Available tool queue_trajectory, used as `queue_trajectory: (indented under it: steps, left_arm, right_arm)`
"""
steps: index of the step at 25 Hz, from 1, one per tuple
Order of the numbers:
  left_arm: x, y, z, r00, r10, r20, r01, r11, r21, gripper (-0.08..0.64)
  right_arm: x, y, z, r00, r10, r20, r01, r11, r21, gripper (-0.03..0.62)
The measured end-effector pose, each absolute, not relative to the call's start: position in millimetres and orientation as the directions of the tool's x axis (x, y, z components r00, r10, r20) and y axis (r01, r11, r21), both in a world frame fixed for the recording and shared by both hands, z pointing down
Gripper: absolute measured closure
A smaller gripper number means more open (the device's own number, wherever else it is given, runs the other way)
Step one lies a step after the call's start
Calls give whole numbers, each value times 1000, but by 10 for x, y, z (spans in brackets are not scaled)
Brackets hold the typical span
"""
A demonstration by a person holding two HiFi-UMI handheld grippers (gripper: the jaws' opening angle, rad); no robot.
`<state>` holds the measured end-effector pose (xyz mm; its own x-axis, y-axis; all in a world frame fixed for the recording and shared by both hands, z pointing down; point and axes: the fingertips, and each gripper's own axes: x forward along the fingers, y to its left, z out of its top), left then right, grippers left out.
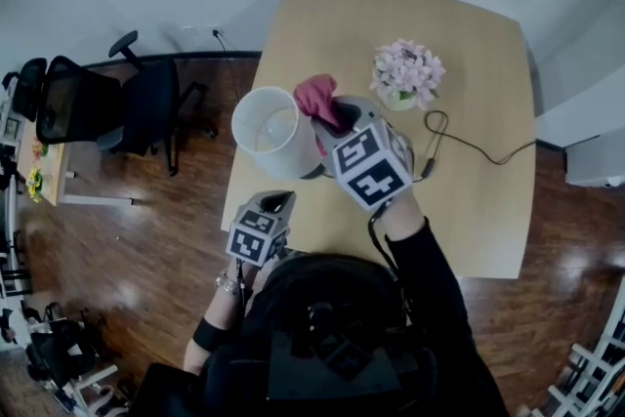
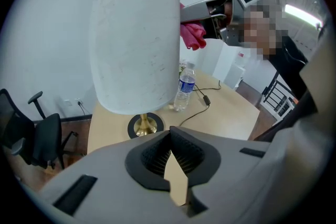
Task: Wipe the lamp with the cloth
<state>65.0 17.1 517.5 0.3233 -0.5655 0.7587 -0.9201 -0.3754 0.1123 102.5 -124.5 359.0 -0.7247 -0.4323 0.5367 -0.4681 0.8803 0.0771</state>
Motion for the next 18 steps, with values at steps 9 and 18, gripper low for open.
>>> queue_trajectory:
  steps: [9,18]
  left_arm:
    - [682,169,5253,315,-546,776,-923,-368,115,558]
    - [712,269,5343,326,-527,785,-917,-377,128,558]
  right_arm:
    - [1008,-1275,3871,-639,-437,633,-424,887,184,465]
    - [1067,-1230,4183,-498,-451,741,-418,873,251,465]
